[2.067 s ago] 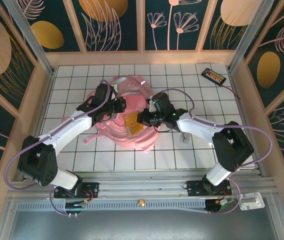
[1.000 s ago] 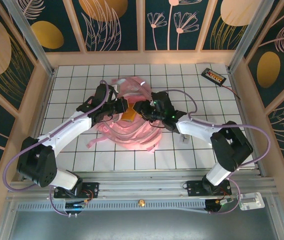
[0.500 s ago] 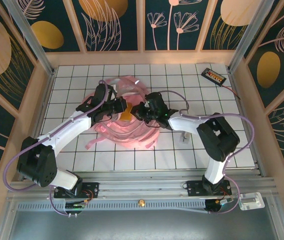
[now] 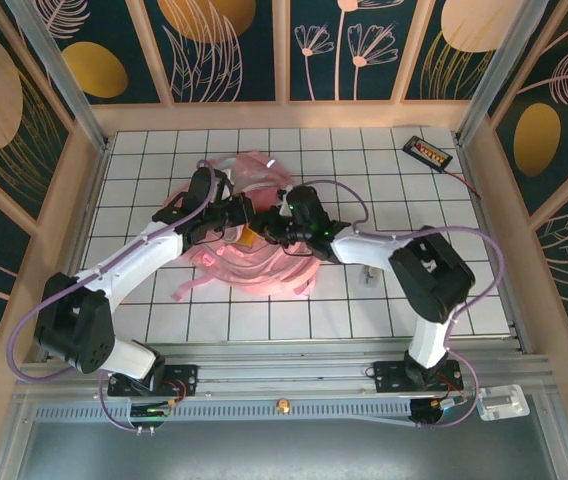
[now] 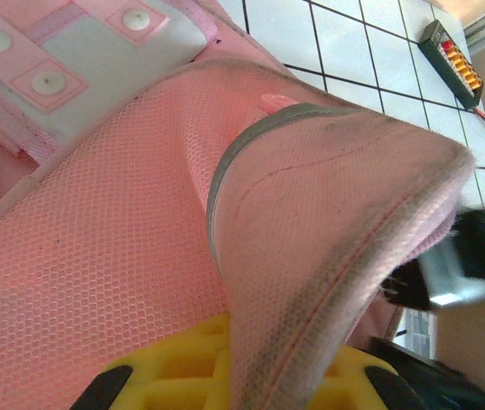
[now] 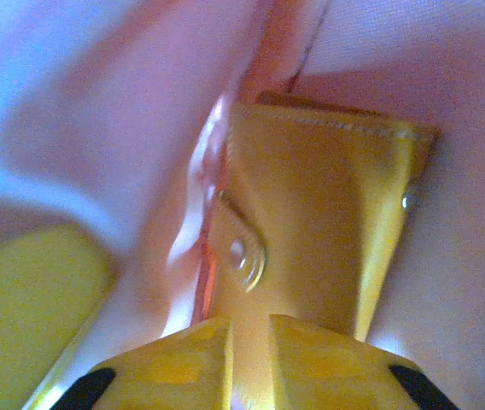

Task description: Pack the student bag

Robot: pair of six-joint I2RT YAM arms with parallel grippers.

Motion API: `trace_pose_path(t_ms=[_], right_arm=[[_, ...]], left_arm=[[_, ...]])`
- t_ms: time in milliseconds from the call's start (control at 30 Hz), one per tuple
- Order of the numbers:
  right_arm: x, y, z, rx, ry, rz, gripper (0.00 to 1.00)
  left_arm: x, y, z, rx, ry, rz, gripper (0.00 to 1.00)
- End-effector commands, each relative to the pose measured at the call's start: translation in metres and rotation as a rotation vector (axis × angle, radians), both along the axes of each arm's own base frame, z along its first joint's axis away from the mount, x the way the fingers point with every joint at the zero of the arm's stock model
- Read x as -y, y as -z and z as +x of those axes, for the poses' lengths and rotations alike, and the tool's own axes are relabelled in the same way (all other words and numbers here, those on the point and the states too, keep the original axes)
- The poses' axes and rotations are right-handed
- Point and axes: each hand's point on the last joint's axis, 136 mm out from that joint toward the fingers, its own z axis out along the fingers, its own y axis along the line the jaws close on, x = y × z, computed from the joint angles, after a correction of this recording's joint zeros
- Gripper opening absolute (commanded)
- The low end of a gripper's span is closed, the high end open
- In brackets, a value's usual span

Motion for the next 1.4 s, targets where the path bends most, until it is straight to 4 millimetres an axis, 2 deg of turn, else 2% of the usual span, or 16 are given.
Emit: trace_pose_path(t_ms=[0, 167, 233, 300, 367, 467, 567, 667, 767, 900, 1067, 1300, 1333, 1367], right_arm=[[0.021, -0.053, -0.012, 0.162, -0.004, -0.002, 0.22], [0.061, -0.089, -0.022, 0.293, 0.035, -0.104, 0.32], [0.082, -0.097, -0.024, 0.319, 0.069, -0.165, 0.43], [0.116, -0.097, -0.024, 0.326, 0.132, -0.276, 0.65], [0.163, -0.083, -0.027, 0.294, 0.217, -0.462, 0.98], [0.233, -0.047, -0.043, 0.173, 0.299, -0.739, 0.99], [0.276, -0.012, -0.066, 0.035, 0.311, -0.857, 0.99], [0.293, 0.007, -0.08, -0.026, 0.316, -0.886, 0.99], [0.31, 0.032, -0.085, -0.092, 0.328, -0.962, 0.99], [0.315, 0.063, -0.085, -0.15, 0.306, -1.0, 0.95], [0.314, 0.075, -0.066, -0.168, 0.316, -0.975, 0.83], [0.321, 0.096, -0.041, -0.211, 0.311, -1.002, 0.76], [0.32, 0.099, -0.038, -0.213, 0.305, -1.0, 0.75], [0.318, 0.101, -0.034, -0.216, 0.298, -0.997, 0.75]], left_arm=[[0.016, -0.051, 0.01, 0.156, 0.044, -0.084, 0.0], [0.012, -0.041, 0.008, 0.147, 0.04, -0.062, 0.0], [0.012, -0.037, 0.007, 0.14, 0.04, -0.059, 0.0], [0.012, -0.032, 0.006, 0.136, 0.043, -0.06, 0.0], [0.013, -0.026, 0.005, 0.128, 0.048, -0.06, 0.0], [0.012, -0.018, 0.005, 0.121, 0.051, -0.051, 0.0], [0.014, -0.013, 0.004, 0.117, 0.061, -0.052, 0.0], [0.015, -0.01, 0.004, 0.114, 0.066, -0.053, 0.0], [0.016, -0.011, 0.004, 0.115, 0.072, -0.061, 0.0], [0.015, -0.012, 0.001, 0.12, 0.075, -0.052, 0.0], [0.012, -0.012, -0.002, 0.126, 0.074, -0.05, 0.0], [0.012, -0.021, -0.003, 0.143, 0.075, -0.063, 0.0], [0.009, -0.011, -0.007, 0.124, 0.073, -0.052, 0.0], [0.009, -0.011, -0.007, 0.123, 0.073, -0.051, 0.0]])
